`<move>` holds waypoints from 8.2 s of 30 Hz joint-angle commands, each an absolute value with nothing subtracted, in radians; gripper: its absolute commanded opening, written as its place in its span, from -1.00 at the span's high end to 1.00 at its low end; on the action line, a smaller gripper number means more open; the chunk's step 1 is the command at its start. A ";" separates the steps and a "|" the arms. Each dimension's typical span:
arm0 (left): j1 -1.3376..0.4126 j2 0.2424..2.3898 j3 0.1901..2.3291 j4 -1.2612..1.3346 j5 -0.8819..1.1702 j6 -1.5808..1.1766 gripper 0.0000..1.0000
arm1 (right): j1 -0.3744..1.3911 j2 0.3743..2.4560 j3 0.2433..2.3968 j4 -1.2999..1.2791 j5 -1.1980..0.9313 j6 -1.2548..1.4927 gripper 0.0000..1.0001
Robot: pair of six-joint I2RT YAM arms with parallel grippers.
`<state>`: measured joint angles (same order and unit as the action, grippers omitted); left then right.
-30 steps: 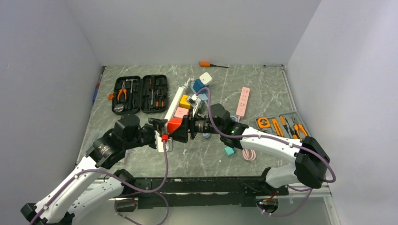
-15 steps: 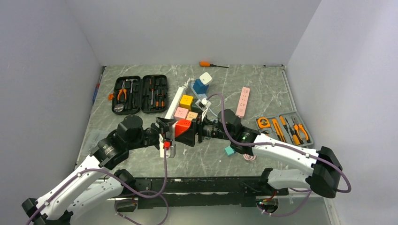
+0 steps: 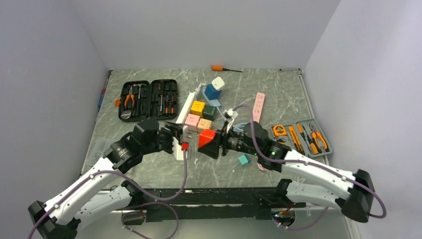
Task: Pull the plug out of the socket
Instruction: Remove the plug from the socket, then place the plug at the center of the board, then pick up the socket from the center of the board.
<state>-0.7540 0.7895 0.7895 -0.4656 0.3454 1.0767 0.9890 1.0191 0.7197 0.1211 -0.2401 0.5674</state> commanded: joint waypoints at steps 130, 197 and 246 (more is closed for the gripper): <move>-0.262 1.795 1.514 -0.685 0.274 0.330 -0.99 | 0.476 1.453 1.175 -0.339 0.203 0.602 -0.86; -0.250 1.285 1.325 -1.068 0.401 0.561 -0.99 | 0.537 1.835 1.306 -0.226 0.286 0.630 -0.29; -0.368 2.143 1.619 -0.580 0.318 0.080 0.34 | 0.393 1.406 0.837 0.104 0.228 0.683 -0.17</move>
